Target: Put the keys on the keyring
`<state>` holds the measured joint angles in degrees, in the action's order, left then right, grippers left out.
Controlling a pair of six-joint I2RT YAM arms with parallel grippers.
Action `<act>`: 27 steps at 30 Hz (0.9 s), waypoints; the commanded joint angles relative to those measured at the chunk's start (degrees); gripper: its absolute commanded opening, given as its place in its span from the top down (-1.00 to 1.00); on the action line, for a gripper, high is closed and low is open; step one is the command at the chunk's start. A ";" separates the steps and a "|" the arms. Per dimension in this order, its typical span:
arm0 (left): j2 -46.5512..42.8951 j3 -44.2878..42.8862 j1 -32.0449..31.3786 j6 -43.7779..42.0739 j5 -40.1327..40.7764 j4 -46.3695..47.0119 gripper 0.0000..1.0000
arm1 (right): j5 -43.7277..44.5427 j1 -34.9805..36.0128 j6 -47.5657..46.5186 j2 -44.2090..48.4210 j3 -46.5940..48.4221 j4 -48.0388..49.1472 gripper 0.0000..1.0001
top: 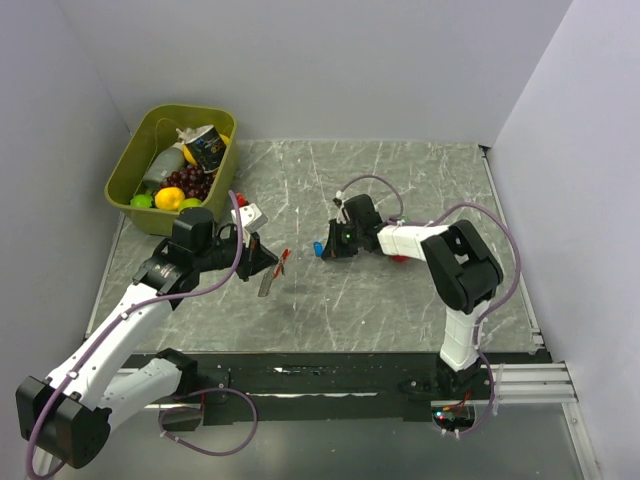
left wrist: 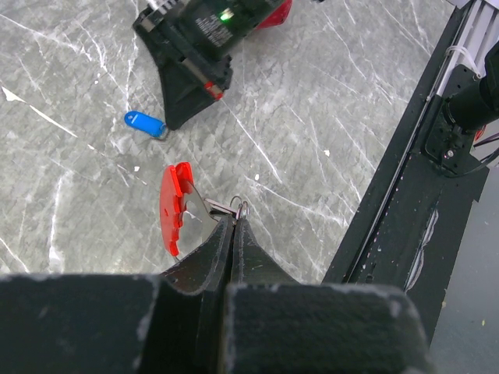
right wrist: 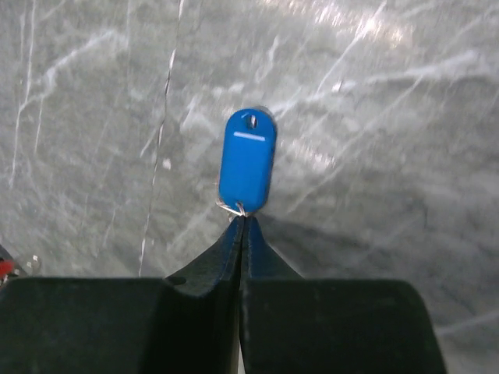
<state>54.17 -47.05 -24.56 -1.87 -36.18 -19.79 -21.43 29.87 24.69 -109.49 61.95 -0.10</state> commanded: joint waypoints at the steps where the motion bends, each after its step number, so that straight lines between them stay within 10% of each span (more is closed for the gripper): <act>1: -1.09 0.11 0.30 0.11 -1.17 2.92 0.98 | -1.16 0.54 -3.59 7.62 -1.83 2.90 1.00; 27: 0.32 -0.24 -1.81 -0.15 3.39 2.57 0.98 | -21.26 0.37 -19.93 30.48 -0.96 -2.53 1.00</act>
<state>54.35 -47.05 -24.97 -1.89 -35.05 -19.59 -35.92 29.87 11.38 -82.76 56.29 1.78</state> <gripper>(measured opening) 0.037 0.008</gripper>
